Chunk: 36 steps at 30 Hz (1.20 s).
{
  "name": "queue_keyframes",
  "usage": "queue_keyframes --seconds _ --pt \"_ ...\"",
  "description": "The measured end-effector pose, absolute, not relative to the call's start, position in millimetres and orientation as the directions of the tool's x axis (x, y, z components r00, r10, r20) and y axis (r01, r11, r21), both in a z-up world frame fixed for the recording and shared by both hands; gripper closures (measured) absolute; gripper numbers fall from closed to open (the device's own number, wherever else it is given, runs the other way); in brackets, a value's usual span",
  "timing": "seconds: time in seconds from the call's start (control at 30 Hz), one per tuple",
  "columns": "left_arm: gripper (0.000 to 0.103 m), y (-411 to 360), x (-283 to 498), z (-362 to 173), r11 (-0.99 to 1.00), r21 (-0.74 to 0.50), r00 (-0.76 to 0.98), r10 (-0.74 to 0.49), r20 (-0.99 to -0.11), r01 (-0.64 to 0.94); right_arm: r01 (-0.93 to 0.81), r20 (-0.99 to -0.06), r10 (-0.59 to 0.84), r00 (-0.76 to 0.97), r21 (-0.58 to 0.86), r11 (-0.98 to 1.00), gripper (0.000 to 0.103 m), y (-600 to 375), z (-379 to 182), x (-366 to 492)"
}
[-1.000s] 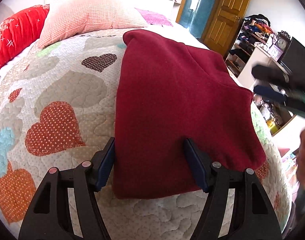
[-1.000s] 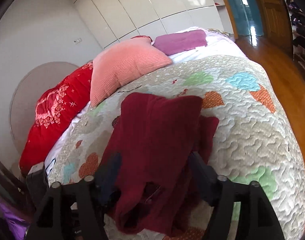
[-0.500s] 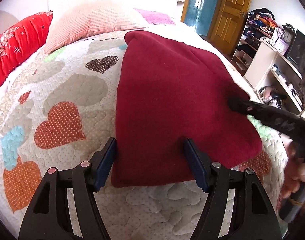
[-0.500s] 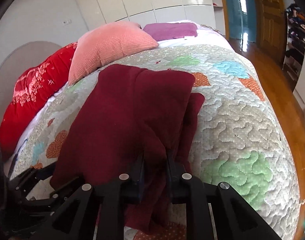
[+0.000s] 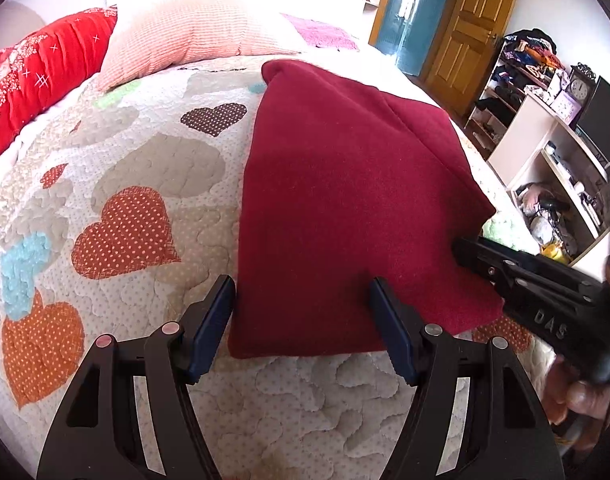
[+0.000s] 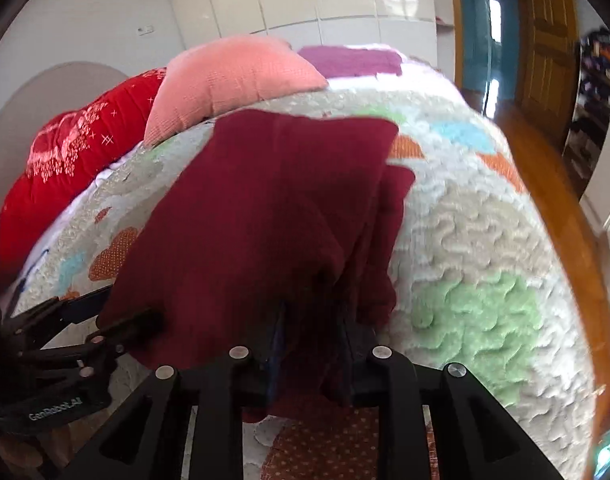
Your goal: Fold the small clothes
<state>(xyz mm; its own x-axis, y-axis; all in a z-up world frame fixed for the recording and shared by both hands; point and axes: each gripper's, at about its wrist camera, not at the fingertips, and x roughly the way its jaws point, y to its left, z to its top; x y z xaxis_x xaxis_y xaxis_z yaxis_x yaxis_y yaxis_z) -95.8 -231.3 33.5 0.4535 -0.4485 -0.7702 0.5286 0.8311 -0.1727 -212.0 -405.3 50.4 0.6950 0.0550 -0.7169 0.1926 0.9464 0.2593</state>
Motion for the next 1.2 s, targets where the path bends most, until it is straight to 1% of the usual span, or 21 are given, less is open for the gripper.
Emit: queue_keyframes --seconds 0.17,0.3,0.37,0.4,0.53,0.6,0.67,0.7,0.73,0.77,0.83,0.87,0.9,0.93,0.97,1.0,1.03,1.07,1.1,1.13,1.2 --pt "0.034 -228.9 -96.0 37.8 0.833 -0.154 0.464 -0.439 -0.769 0.532 0.191 -0.683 0.043 0.729 0.264 0.945 0.076 -401.0 74.8 -226.5" --pt "0.034 -227.4 -92.7 44.5 0.831 -0.156 0.471 -0.446 -0.761 0.534 0.182 -0.587 -0.020 0.809 0.218 0.959 0.070 -391.7 100.4 -237.7" --pt "0.034 -225.6 -86.9 48.7 0.828 -0.173 0.471 -0.460 -0.752 0.533 0.186 -0.564 -0.034 0.825 0.214 0.959 0.059 -392.0 104.4 -232.0" --pt "0.034 -224.5 -83.1 50.4 0.827 -0.185 0.471 -0.469 -0.747 0.531 0.196 -0.569 -0.035 0.822 0.223 0.955 0.055 -395.1 102.8 -225.1" --pt "0.032 -220.8 -56.8 50.8 0.820 -0.253 0.443 -0.506 -0.740 0.513 0.286 -0.632 -0.060 0.773 0.262 0.922 0.054 -419.7 79.6 -197.7" --pt "0.032 -220.1 -40.5 44.8 0.809 -0.303 0.412 -0.533 -0.739 0.503 0.290 -0.650 0.012 0.759 0.354 0.889 0.042 -435.6 60.7 -187.9" --pt "0.030 -221.0 -25.0 36.3 0.798 -0.354 0.379 -0.559 -0.738 0.488 0.283 -0.639 0.076 0.765 0.440 0.853 0.024 -449.9 47.3 -183.3" --pt "0.024 -221.6 -19.0 32.7 0.788 -0.384 0.362 -0.578 -0.731 0.482 0.278 -0.634 0.107 0.766 0.476 0.834 0.021 -456.0 39.1 -179.4" --pt "0.022 -223.8 -11.4 27.3 0.774 -0.424 0.340 -0.602 -0.722 0.471 0.273 -0.630 0.130 0.765 0.501 0.821 0.014 -460.0 34.2 -176.1" --pt "0.022 -226.9 -7.5 23.6 0.761 -0.450 0.319 -0.620 -0.717 0.467 0.261 -0.618 0.158 0.771 0.531 0.806 0.011 -463.6 29.2 -172.2" --pt "0.014 -237.5 1.9 13.6 0.731 -0.498 0.261 -0.651 -0.713 0.466 0.231 -0.601 0.172 0.781 0.533 0.814 0.009 -462.6 30.0 -166.6" --pt "0.013 -243.4 5.1 10.2 0.727 -0.500 0.249 -0.653 -0.715 0.470 0.211 -0.606 0.183 0.774 0.520 0.828 0.011 -458.9 31.0 -162.1" --pt "0.013 -247.1 5.7 10.5 0.727 -0.492 0.257 -0.652 -0.713 0.480 0.187 -0.609 0.201 0.767 0.512 0.838 0.016 -454.3 31.7 -156.9" --pt "0.013 -251.1 5.4 12.2 0.729 -0.475 0.260 -0.644 -0.719 0.493 0.155 -0.604 0.230 0.763 0.517 0.842 0.038 -449.4 31.9 -153.1" --pt "0.016 -254.9 3.9 14.4 0.735 -0.451 0.258 -0.629 -0.734 0.507 0.155 -0.608 0.223 0.762 0.506 0.849 0.043 -445.1 33.9 -151.6" --pt "0.030 -255.6 1.7 18.2 0.726 -0.449 0.255 -0.634 -0.730 0.520 0.157 -0.615 0.207 0.761 0.484 0.861 0.047 -440.1 38.5 -151.9" --pt "0.039 -254.1 -2.1 23.1 0.730 -0.437 0.267 -0.629 -0.730 0.525 0.155 -0.613 0.190 0.767 0.464 0.872 0.053 -435.8 43.7 -155.1" --pt "0.043 -251.2 -8.2 29.1 0.731 -0.421 0.280 -0.625 -0.728 0.536 0.142 -0.599 0.188 0.779 0.459 0.877 0.059 -430.7 51.6 -160.6" --pt "0.050 -246.2 -15.1 35.8 0.728 -0.410 0.289 -0.626 -0.724 0.550 0.125 -0.583 0.200 0.788 0.469 0.874 0.061 -427.2 59.0 -166.2" --pt "0.053 -240.5 -21.1 40.9 0.726 -0.404 0.295 -0.628 -0.720 0.557 0.106 -0.570 0.216 0.793 0.478 0.872 0.062 -421.2 67.1 -173.0" --pt "0.053 -220.9 -43.4 56.8 0.732 -0.381 0.322 -0.620 -0.715 0.565 0.055 -0.558 0.250 0.791 0.472 0.880 0.062 -404.4 81.3 -188.8"
